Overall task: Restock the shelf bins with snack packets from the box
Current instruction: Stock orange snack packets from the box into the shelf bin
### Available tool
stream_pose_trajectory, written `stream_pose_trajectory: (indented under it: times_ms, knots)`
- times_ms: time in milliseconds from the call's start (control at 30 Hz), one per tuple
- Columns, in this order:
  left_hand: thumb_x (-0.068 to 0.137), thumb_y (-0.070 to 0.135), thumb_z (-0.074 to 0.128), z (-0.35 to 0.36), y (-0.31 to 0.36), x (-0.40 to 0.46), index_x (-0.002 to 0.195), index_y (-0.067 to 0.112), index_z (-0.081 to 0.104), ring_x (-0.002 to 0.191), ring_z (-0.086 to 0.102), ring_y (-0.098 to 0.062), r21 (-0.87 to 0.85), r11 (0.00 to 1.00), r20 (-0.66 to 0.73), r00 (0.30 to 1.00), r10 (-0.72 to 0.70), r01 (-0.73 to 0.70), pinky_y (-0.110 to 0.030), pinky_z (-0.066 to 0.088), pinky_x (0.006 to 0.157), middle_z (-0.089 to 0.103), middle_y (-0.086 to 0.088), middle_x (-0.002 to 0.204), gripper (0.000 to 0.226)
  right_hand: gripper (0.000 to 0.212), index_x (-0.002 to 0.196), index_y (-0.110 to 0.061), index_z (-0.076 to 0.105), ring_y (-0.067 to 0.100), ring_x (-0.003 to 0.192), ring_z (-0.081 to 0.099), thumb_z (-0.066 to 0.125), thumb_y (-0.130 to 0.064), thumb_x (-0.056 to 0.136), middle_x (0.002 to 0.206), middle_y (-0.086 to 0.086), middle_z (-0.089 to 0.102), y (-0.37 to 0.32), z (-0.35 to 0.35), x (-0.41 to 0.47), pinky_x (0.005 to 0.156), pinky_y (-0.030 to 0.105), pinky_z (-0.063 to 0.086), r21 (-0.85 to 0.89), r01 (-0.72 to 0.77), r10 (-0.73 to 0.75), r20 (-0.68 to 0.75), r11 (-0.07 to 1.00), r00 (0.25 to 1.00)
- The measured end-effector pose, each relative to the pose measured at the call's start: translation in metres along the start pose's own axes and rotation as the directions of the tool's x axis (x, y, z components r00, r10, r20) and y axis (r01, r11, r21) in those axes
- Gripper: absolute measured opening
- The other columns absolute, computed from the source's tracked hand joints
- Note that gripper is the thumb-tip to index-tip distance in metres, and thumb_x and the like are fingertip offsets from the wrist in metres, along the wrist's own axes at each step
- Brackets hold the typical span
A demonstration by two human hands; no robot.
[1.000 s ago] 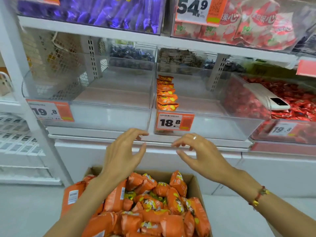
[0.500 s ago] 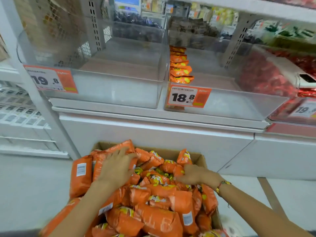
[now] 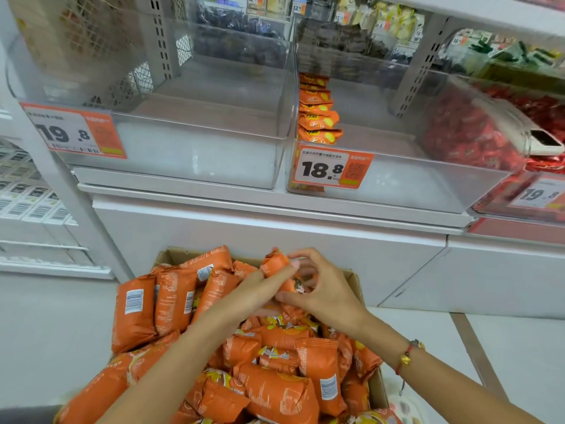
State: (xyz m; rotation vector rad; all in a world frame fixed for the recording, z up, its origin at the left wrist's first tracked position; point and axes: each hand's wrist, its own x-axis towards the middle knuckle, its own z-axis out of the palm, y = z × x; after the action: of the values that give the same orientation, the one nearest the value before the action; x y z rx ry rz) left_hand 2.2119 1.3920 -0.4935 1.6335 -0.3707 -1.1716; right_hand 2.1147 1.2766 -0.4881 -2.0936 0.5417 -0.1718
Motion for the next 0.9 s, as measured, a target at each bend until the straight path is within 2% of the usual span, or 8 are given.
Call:
stream_pose_trajectory:
  times_ms: [100,133,233,333,567,633,767,900]
  knots:
    - [0.088,0.044,0.063,-0.004,-0.004,0.004,0.110,0.024,0.062,0.080,0.070,-0.004,-0.177,0.974,-0.177,0.978,0.112,-0.144,-0.018,0.054,0.063,0.072,0.007,0.095,0.030,0.047,0.120,-0.019,0.060,0.004,0.107,0.062,0.077,-0.007,0.078,0.114,-0.008,0.067,0.000,-0.019,0.014,0.092,0.017,0.049,0.221,-0.102,0.052,0.218,0.970,0.975]
    - [0.088,0.044,0.062,-0.009,-0.003,0.004,0.111,0.024,0.059,0.082,0.069,-0.004,-0.206,0.965,-0.217,0.970,0.114,-0.160,-0.017,0.053,0.064,0.070,0.007,0.097,0.030,0.037,0.114,-0.018,0.064,0.008,0.103,0.065,0.073,-0.005,0.081,0.110,-0.005,0.069,0.008,-0.027,0.020,0.089,0.016,0.049,0.198,-0.126,0.086,0.199,0.972,0.976]
    - [0.086,0.043,0.064,-0.028,-0.001,0.002,0.106,0.023,0.058,0.090,0.067,-0.008,-0.244,0.956,-0.265,0.960,0.093,-0.160,-0.016,0.052,0.063,0.070,0.002,0.100,0.028,0.029,0.107,-0.024,0.059,0.019,0.099,0.063,0.069,-0.012,0.082,0.104,-0.003,0.067,0.049,-0.045,0.034,0.080,0.022,0.048,-0.258,-0.257,0.238,-0.103,0.931,0.966]
    - [0.087,0.039,0.065,-0.037,-0.002,-0.005,0.095,0.028,0.060,0.086,0.069,-0.006,-0.265,0.950,-0.239,0.965,0.104,-0.168,-0.015,0.053,0.062,0.072,0.006,0.093,0.014,0.068,0.132,-0.013,0.039,0.024,0.113,0.054,0.076,-0.026,0.076,0.124,0.007,0.056,0.083,-0.037,0.036,0.084,0.030,0.045,-0.539,-0.354,0.399,-0.037,0.764,0.916]
    - [0.083,0.043,0.066,-0.046,-0.002,-0.011,0.121,0.025,0.061,0.101,0.068,-0.010,-0.266,0.953,-0.162,0.981,0.107,-0.148,-0.023,0.055,0.078,0.072,0.004,0.110,0.043,0.053,0.119,-0.023,0.039,0.021,0.105,0.059,0.070,-0.040,0.080,0.107,-0.001,0.064,0.095,-0.012,0.028,0.093,0.037,0.042,-0.623,-0.121,0.114,-0.050,0.773,0.992]
    - [0.078,0.047,0.067,-0.047,0.000,-0.013,0.125,0.026,0.059,0.104,0.067,-0.011,-0.213,0.966,-0.156,0.981,0.113,-0.146,-0.023,0.054,0.079,0.071,0.003,0.114,0.052,0.052,0.116,-0.024,0.035,0.018,0.100,0.060,0.068,-0.042,0.081,0.100,-0.005,0.064,0.087,-0.010,0.021,0.095,0.038,0.042,-0.610,-0.089,0.067,-0.059,0.787,0.996]
    - [0.083,0.044,0.065,-0.044,0.008,-0.015,0.124,0.025,0.059,0.104,0.067,-0.012,-0.134,0.974,-0.155,0.974,0.163,-0.184,-0.028,0.054,0.089,0.069,0.002,0.116,0.046,0.052,0.116,-0.026,0.034,0.012,0.090,0.060,0.070,-0.043,0.081,0.098,-0.009,0.062,0.052,-0.026,0.010,0.076,0.027,0.045,-0.474,-0.031,0.012,-0.042,0.880,0.999]
    - [0.084,0.043,0.064,-0.029,0.022,-0.024,0.122,0.027,0.061,0.101,0.068,-0.009,-0.131,0.943,-0.158,0.946,0.284,-0.305,-0.031,0.053,0.092,0.072,0.006,0.110,0.042,0.040,0.113,-0.024,0.058,0.002,0.096,0.064,0.075,-0.036,0.079,0.106,-0.013,0.069,-0.003,-0.054,0.001,0.079,0.015,0.049,-0.059,-0.010,0.005,-0.075,0.998,0.997]
